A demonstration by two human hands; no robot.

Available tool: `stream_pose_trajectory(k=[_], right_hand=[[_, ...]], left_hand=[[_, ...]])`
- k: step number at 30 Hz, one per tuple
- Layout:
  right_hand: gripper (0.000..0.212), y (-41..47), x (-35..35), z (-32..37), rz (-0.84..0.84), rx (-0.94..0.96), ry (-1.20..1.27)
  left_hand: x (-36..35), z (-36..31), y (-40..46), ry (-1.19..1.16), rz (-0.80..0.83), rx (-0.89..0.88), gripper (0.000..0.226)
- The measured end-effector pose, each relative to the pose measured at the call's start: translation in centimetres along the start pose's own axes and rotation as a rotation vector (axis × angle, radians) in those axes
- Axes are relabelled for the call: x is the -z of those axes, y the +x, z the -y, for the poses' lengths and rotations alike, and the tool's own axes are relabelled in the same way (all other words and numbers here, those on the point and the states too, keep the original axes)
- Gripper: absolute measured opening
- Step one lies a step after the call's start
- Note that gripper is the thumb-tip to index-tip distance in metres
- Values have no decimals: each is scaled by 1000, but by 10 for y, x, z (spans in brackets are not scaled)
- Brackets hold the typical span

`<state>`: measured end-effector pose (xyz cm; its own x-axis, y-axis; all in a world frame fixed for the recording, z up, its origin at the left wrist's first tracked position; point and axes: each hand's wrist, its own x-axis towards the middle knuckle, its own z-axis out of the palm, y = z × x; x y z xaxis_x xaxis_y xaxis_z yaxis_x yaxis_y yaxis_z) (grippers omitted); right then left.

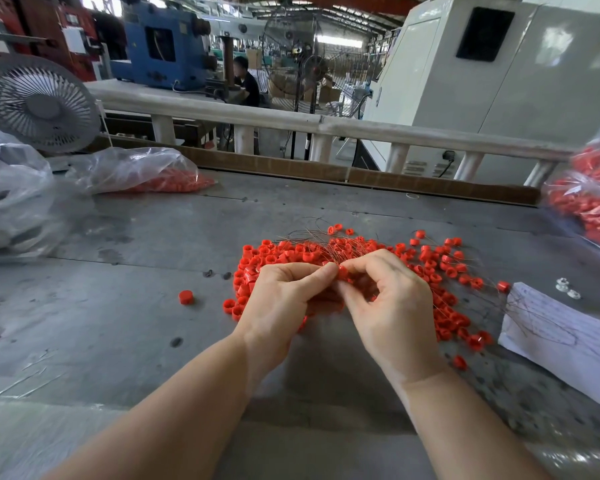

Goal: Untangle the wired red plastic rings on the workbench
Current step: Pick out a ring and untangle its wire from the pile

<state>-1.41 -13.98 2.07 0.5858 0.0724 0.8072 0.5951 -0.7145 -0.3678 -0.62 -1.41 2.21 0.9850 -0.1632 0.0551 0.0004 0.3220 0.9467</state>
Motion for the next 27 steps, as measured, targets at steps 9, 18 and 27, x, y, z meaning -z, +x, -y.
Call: stream_pose_trajectory(k=[9,18,27], right_hand=[[4,-1,2,-1,46,22,-80],[3,0,3,3,125,70,-210],[7,0,3,4,126,83,-240]], left_hand=[[-2,-1,-3,125,-18,-47,30],[-2,0,-3,207,-39,-71,27],[-1,0,-3,242,-35,-77,28]])
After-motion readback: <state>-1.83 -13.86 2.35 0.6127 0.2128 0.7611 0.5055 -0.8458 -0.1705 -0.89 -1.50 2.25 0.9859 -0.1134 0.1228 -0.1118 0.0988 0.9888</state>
